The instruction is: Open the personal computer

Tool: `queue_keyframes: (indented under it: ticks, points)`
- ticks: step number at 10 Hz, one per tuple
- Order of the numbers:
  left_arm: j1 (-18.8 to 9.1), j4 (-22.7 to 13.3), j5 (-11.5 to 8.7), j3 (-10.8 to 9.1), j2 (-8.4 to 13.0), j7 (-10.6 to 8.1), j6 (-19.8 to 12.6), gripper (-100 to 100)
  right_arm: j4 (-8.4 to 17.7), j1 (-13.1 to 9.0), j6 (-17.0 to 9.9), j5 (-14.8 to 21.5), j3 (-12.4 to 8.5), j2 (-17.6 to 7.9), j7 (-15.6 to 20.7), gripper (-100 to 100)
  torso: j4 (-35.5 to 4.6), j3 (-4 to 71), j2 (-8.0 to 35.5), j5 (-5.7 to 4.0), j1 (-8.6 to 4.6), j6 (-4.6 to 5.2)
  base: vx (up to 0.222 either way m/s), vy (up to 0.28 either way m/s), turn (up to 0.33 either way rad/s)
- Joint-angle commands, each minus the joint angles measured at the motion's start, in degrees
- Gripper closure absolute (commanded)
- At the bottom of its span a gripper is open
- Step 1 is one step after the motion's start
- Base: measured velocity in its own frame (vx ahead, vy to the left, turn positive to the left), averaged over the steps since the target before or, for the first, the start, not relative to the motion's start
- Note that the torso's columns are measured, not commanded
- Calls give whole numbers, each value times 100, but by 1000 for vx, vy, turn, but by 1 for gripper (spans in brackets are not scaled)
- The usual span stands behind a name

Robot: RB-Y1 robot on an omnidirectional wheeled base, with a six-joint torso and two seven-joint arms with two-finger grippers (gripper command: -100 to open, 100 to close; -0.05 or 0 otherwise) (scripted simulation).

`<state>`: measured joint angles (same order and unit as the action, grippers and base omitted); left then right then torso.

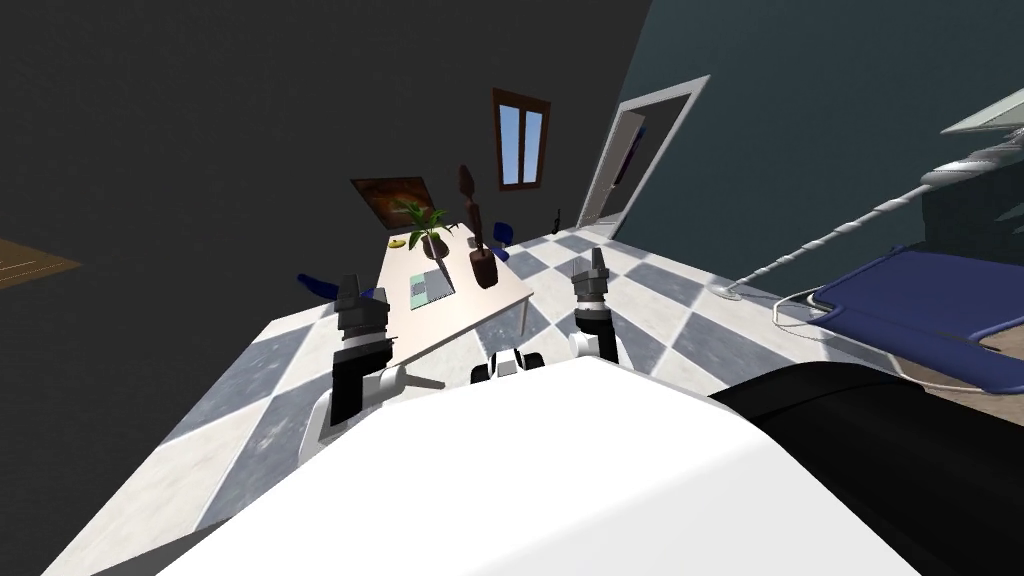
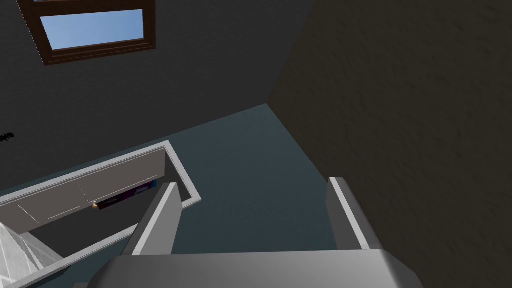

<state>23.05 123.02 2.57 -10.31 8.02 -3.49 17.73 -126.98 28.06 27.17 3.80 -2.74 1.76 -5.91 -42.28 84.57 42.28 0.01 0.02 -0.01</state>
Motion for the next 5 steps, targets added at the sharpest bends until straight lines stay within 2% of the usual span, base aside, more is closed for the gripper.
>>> queue_keyframes:
  ticks: [1,5]
  points:
    - [-167,-180,92,-234,44,60,-385,-100,0,0,0,0,0,0,0,0,0,0,0,-1,-1,1,30,-61,-118]
    - [-407,-517,246,-611,68,160,-956,-100,0,0,0,0,0,0,0,0,0,1,-2,-1,-4,2,35,-70,-159]
